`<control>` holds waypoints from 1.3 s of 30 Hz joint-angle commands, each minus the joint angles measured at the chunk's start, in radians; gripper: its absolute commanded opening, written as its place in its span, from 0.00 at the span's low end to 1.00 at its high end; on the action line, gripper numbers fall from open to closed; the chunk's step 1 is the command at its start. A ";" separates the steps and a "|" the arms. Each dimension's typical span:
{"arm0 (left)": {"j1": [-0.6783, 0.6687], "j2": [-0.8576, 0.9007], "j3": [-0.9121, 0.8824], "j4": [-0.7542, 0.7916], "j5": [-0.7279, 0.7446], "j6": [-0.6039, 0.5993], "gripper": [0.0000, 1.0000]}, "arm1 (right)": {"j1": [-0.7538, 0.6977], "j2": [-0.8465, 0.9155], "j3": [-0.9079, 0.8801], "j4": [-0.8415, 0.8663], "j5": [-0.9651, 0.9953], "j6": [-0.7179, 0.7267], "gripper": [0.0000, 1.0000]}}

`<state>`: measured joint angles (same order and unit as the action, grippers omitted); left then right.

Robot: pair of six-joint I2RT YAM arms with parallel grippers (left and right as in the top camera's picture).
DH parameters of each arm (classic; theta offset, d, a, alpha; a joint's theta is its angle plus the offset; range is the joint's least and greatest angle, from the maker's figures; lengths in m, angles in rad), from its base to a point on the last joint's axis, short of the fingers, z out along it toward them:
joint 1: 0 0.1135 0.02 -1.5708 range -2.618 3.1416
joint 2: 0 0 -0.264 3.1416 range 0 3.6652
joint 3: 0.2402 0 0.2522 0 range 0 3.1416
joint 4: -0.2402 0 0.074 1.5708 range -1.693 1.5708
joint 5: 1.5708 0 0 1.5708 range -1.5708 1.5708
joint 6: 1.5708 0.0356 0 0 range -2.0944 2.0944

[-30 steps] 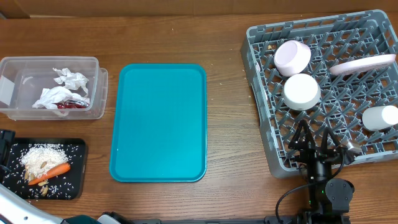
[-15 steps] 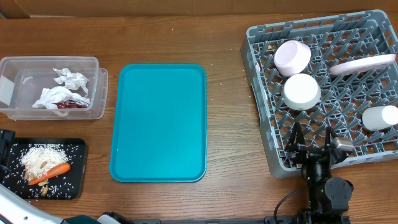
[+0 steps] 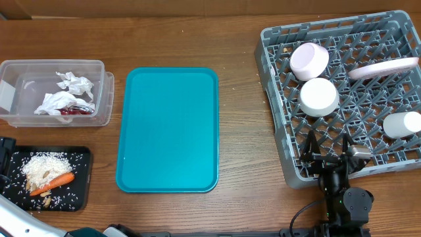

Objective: Sort waste into correct bins and load items into the dishwasher

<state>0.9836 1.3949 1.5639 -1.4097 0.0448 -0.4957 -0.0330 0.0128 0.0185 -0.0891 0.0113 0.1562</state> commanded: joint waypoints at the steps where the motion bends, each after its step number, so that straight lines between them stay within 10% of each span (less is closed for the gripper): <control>1: 0.003 -0.008 0.002 0.001 0.000 -0.006 1.00 | -0.002 -0.011 -0.010 0.010 0.040 -0.009 1.00; 39: 0.003 -0.002 0.002 -0.008 -0.013 0.020 1.00 | 0.000 -0.010 -0.010 0.013 0.055 -0.011 1.00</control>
<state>0.9836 1.3949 1.5639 -1.4101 0.0448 -0.4953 -0.0330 0.0128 0.0185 -0.0830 0.0566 0.1524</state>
